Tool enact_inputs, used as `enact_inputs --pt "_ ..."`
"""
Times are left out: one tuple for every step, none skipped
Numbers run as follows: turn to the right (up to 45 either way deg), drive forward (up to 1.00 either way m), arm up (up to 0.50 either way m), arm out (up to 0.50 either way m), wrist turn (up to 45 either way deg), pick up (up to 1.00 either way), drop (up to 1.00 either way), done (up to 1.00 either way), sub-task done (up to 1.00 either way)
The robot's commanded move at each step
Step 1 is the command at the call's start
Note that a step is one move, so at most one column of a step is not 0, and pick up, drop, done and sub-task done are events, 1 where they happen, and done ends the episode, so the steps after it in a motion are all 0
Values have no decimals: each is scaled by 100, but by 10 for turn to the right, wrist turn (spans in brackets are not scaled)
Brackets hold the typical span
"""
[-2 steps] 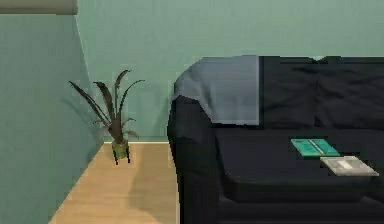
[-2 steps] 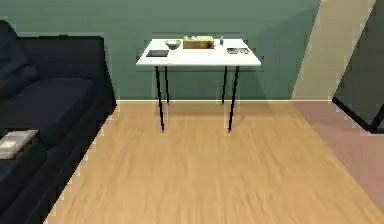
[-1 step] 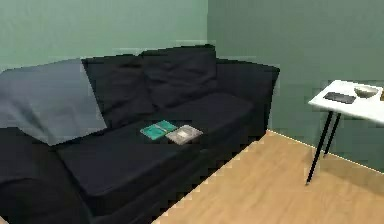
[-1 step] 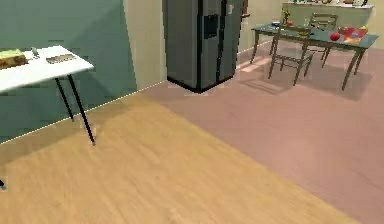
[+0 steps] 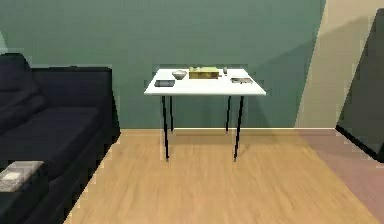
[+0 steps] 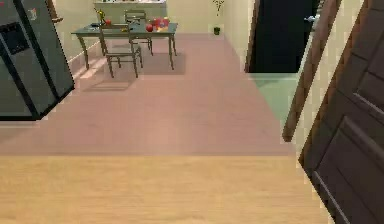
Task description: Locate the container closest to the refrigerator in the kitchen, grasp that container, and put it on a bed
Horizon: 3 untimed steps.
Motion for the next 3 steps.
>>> enact_inputs --pt "450 0 0 0 0 0 0 0 0" --pt "120 0 0 0 0 0 0 0 0" --pt "0 100 0 0 0 0 0 0 0"
